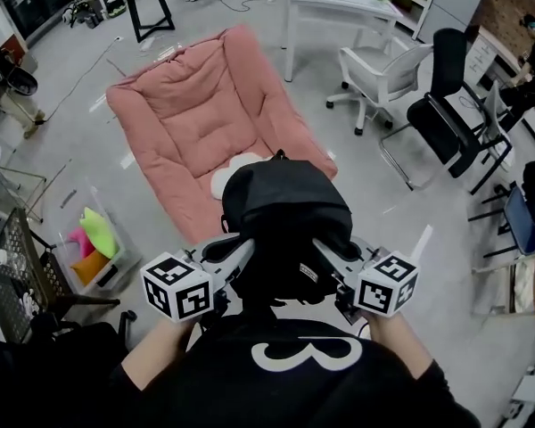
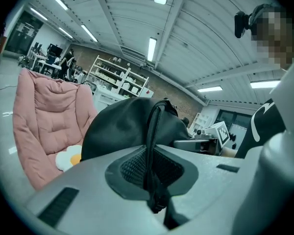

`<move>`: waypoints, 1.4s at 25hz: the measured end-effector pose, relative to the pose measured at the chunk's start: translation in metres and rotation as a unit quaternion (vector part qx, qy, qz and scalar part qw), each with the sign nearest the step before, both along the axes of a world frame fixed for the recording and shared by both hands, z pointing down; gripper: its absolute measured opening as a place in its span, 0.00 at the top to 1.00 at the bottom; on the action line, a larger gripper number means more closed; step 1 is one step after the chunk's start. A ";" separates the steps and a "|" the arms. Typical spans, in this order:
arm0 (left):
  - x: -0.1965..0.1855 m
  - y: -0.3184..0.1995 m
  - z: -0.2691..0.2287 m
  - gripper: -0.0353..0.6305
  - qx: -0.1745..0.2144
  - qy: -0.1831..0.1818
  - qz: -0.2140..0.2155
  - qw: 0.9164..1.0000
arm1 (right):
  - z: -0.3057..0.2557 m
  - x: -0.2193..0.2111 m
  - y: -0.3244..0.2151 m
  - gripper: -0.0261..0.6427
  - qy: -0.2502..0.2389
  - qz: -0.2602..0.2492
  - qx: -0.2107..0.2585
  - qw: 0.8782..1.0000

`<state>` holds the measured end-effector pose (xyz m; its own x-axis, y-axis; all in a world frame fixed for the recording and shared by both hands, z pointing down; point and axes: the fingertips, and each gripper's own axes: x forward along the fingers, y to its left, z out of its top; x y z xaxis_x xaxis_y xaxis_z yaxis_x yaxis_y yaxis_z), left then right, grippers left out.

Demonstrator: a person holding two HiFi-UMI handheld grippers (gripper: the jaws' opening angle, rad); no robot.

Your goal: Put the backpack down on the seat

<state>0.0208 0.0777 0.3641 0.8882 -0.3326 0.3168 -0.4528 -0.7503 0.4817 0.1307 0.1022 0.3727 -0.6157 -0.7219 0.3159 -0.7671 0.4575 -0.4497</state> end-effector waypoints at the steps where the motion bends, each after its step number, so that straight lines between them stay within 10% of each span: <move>1: -0.001 -0.015 0.004 0.90 -0.005 0.001 0.002 1.000 | 0.003 -0.001 -0.015 0.92 0.002 0.001 -0.004 1.000; 16: -0.042 -0.195 0.026 0.90 -0.029 0.035 0.009 0.999 | 0.020 -0.043 -0.193 0.92 0.047 -0.001 -0.032 0.998; 35: -0.080 -0.308 0.035 0.90 -0.012 -0.005 -0.104 0.995 | 0.033 -0.078 -0.327 0.92 0.052 -0.075 -0.019 0.996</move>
<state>-0.0592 -0.2307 0.3986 0.7985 -0.5007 0.3343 -0.6009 -0.6293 0.4928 0.0526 -0.2249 0.4058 -0.6780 -0.6101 0.4099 -0.7350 0.5543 -0.3905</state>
